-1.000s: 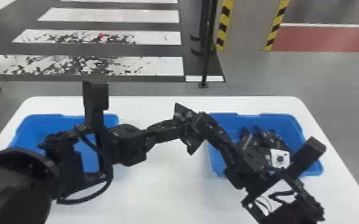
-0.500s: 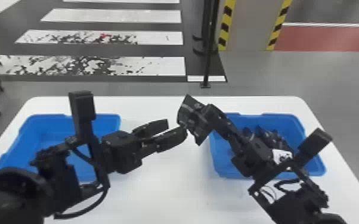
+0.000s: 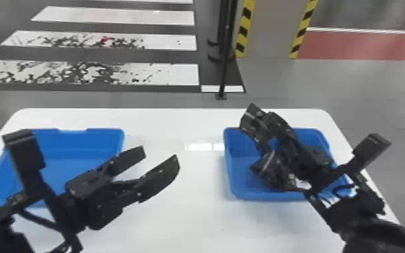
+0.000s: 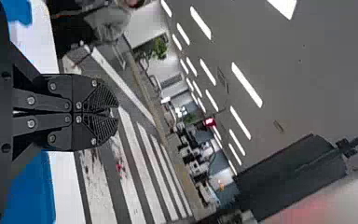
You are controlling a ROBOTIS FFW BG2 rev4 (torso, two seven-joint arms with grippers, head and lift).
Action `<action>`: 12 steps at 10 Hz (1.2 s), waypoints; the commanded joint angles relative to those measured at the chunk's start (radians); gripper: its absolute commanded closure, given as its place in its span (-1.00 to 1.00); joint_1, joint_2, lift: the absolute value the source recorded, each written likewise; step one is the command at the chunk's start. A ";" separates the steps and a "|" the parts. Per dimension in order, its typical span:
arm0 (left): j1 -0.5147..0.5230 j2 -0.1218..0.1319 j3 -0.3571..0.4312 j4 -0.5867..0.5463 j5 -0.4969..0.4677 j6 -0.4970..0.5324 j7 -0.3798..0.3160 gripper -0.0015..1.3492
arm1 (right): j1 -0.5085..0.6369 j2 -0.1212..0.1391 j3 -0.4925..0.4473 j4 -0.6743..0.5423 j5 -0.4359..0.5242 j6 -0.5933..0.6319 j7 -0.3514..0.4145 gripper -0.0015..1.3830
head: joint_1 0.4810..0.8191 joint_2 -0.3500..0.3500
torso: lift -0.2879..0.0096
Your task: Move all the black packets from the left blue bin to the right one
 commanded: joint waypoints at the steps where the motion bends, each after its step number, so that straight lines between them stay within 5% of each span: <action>1: 0.072 -0.026 0.048 -0.030 0.009 -0.012 -0.001 -0.76 | -0.002 -0.002 -0.110 0.046 0.069 -0.002 -0.006 0.85 | 0.27 -0.35 | 0.01; 3: 0.180 -0.061 0.132 -0.091 0.009 -0.012 -0.007 -0.76 | 0.008 -0.019 -0.148 0.104 0.085 0.000 -0.007 0.85 | 0.27 -0.57 | 0.01; 5: 0.220 -0.077 0.168 -0.101 0.011 -0.007 -0.007 -0.76 | 0.013 -0.037 -0.146 0.104 0.116 0.040 0.004 0.85 | 0.27 -0.59 | 0.01; 6: 0.220 -0.080 0.174 -0.104 0.009 -0.009 -0.010 -0.76 | 0.013 -0.035 -0.146 0.124 0.105 0.040 0.002 0.63 | 0.27 -0.56 | 0.01; 8: 0.234 -0.078 0.180 -0.109 0.003 -0.051 -0.013 -0.76 | 0.050 -0.029 -0.154 0.102 0.116 0.005 -0.012 -0.71 | 0.27 -0.55 | 0.01; 9: 0.252 -0.078 0.194 -0.116 -0.021 -0.083 -0.016 -0.76 | 0.116 -0.019 -0.154 0.021 0.132 -0.024 -0.047 -0.91 | 0.27 -0.55 | 0.01; 12: 0.374 -0.113 0.264 -0.131 -0.141 -0.257 -0.010 -0.76 | 0.403 0.049 -0.154 -0.239 0.218 -0.181 -0.104 -0.79 | 0.27 -0.46 | 0.01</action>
